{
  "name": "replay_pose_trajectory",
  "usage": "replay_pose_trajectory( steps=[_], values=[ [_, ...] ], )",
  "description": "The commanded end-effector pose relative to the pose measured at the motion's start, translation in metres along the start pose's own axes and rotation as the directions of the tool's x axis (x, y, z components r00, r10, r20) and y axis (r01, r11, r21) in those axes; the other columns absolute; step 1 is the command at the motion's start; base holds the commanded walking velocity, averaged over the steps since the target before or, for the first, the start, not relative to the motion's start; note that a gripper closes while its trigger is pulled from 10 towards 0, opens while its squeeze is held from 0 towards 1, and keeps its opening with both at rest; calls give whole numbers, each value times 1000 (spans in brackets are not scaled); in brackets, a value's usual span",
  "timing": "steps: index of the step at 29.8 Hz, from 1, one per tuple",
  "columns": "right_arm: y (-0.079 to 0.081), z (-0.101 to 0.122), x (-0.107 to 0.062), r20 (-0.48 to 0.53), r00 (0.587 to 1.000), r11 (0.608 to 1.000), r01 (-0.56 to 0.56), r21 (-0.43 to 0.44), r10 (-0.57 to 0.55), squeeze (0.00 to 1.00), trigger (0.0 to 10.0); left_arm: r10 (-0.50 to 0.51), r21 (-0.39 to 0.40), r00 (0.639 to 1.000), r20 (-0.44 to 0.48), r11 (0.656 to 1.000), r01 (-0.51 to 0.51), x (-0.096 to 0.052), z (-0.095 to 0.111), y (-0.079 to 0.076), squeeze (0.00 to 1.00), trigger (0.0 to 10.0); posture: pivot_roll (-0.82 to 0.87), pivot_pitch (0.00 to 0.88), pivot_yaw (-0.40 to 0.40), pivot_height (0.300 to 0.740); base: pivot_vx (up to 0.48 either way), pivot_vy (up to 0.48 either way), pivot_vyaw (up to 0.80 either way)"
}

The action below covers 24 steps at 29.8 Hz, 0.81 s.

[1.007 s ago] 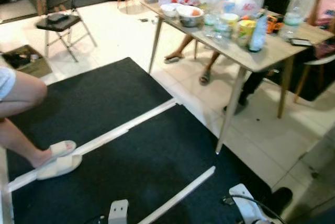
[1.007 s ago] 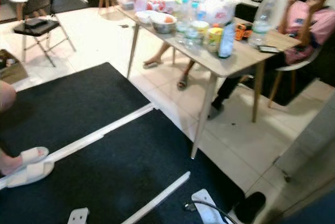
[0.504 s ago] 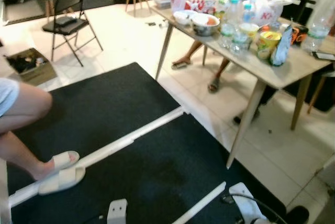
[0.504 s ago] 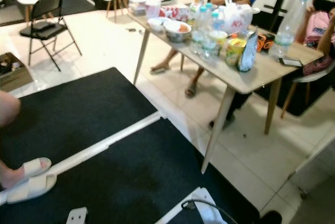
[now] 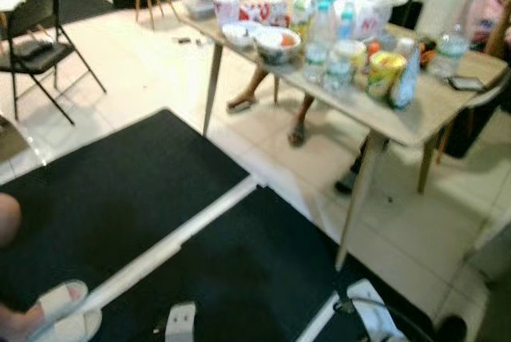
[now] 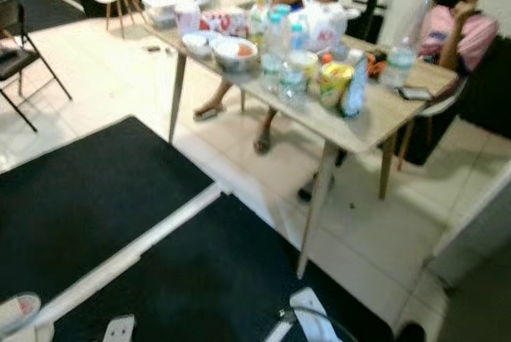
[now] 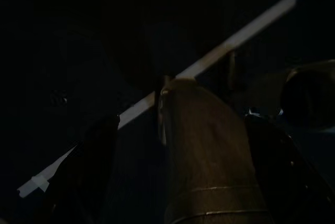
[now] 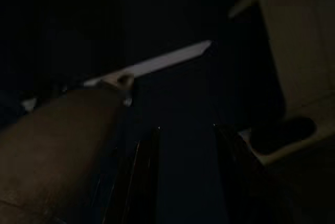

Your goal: Restocking fridge

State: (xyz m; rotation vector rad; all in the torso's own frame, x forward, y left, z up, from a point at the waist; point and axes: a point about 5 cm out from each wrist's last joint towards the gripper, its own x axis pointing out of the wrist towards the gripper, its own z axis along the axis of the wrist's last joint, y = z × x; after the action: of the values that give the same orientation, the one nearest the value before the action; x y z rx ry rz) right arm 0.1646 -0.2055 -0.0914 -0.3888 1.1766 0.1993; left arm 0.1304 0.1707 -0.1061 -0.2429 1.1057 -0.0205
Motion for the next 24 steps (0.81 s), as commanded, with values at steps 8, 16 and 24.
replay_pose_trajectory(
  steps=[8, 16, 24],
  values=[
    [-2, 1, 0, -3, 1000, 1000, 4, -16, -4, 0, 10000, -2, 12, 999, -34, 1000, 3, -1, -7, 0, 0, 10000, -38, 0, 19, 740, 345, 0, -442],
    [-1, 0, 0, -3, 1000, 1000, 2, -22, -2, 0, 10000, -2, 17, 999, -36, 1000, 3, -1, -8, 0, 0, 10000, -35, 0, 20, 740, 345, 0, -543],
    [-1, 0, 0, -5, 1000, 1000, 1, -28, -1, 0, 10000, -2, 22, 999, -37, 1000, 3, -1, -8, 0, 0, 10000, -36, 0, 20, 740, 346, 0, 0]
  ],
)
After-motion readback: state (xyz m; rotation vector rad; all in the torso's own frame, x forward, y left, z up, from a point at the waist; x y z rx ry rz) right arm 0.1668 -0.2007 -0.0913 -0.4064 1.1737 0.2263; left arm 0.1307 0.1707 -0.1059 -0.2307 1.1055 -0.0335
